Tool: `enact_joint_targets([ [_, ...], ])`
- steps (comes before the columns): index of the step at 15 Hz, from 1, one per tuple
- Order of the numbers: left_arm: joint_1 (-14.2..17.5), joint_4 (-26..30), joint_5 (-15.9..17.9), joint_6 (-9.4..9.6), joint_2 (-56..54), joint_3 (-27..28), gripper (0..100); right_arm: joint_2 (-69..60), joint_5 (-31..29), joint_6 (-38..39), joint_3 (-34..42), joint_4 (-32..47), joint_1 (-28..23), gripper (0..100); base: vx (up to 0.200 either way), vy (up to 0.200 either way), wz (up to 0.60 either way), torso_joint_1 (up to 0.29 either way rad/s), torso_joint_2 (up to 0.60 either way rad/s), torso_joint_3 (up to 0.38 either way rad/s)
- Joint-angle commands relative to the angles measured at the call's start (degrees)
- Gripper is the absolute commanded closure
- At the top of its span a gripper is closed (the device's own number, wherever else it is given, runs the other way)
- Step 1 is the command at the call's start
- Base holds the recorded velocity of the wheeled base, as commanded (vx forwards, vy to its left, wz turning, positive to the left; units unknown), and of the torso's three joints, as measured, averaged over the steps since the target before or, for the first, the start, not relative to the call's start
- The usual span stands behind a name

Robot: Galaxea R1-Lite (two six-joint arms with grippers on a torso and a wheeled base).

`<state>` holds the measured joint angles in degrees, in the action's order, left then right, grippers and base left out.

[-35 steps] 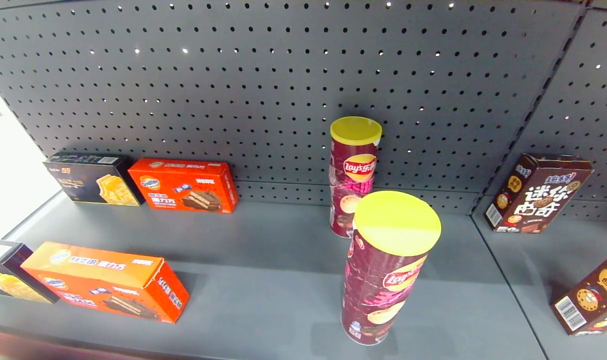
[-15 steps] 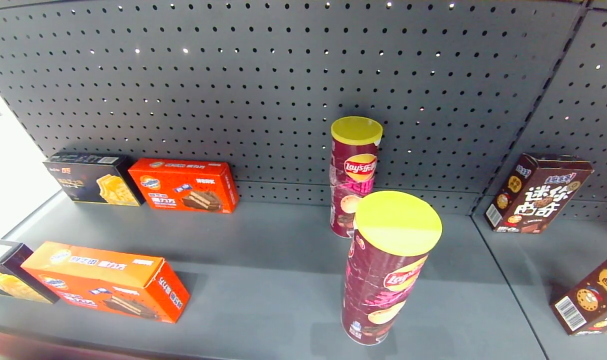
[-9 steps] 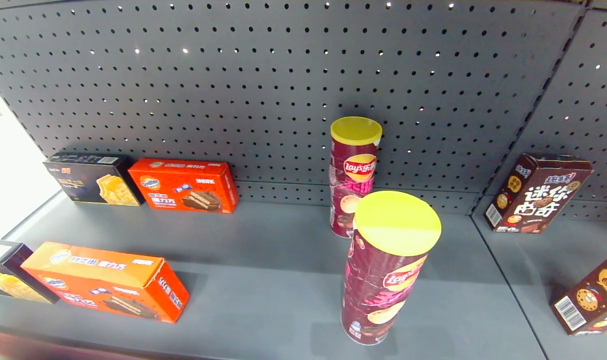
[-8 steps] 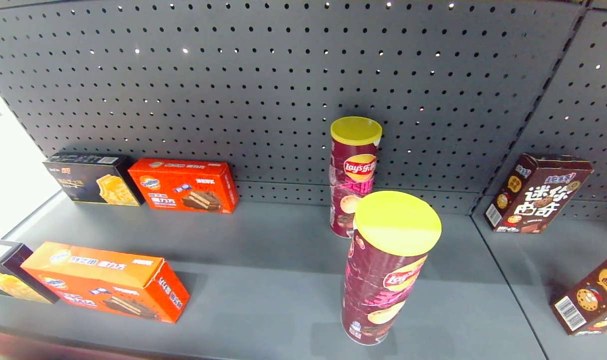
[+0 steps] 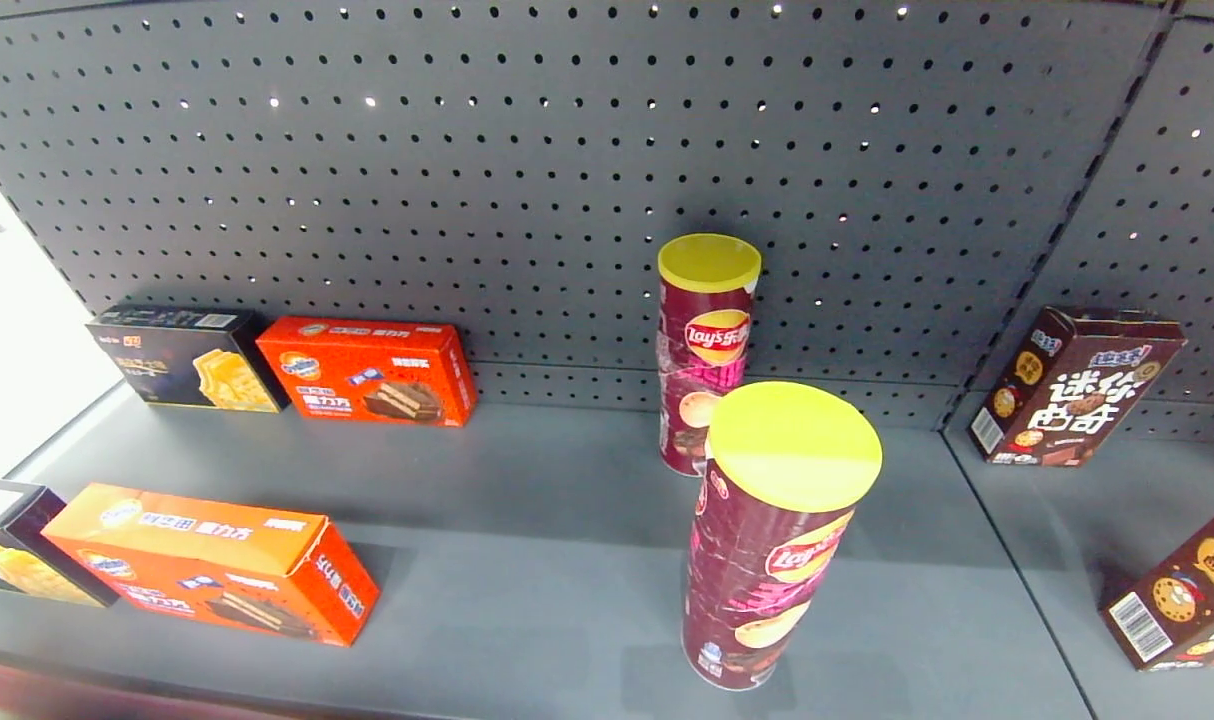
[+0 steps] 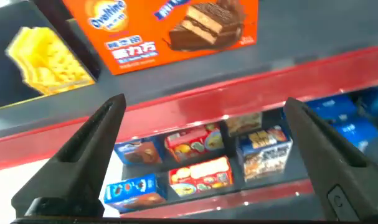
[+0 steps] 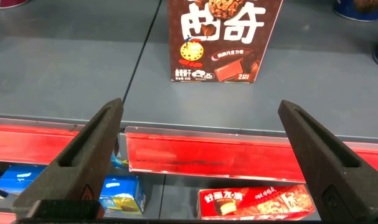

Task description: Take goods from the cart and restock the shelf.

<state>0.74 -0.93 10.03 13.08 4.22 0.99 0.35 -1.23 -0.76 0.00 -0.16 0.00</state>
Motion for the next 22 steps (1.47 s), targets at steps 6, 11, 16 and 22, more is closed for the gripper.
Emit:
enact_joint_targets([
  [6, -0.6, 0.3, -0.9, -7.63, -4.1, 0.1, 0, 0.0, 0.0, 0.0, 0.0, 0.0, 0.0, 0, 0.000, 0.000, 0.00, 0.000, 0.00, 0.000],
  [11, -0.6, 0.0, -19.2, -11.59, -4.1, -0.2, 0, 0.1, 0.0, 0.0, 0.0, 0.0, 0.0, 0, 0.000, 0.000, 0.00, 0.000, 0.00, 0.000],
  [16, -0.6, 0.2, -18.9, -17.30, -4.1, -0.2, 0, 0.1, 0.0, 0.0, 0.0, 0.0, 0.0, 0, 0.000, 0.000, 0.00, 0.000, 0.00, 0.000],
  [22, -0.6, 2.0, -7.0, -10.44, -4.1, -0.8, 0, 0.1, 0.0, 0.0, 0.0, 0.0, 0.0, 0, 0.000, 0.000, 0.00, 0.000, 0.00, 0.000],
])
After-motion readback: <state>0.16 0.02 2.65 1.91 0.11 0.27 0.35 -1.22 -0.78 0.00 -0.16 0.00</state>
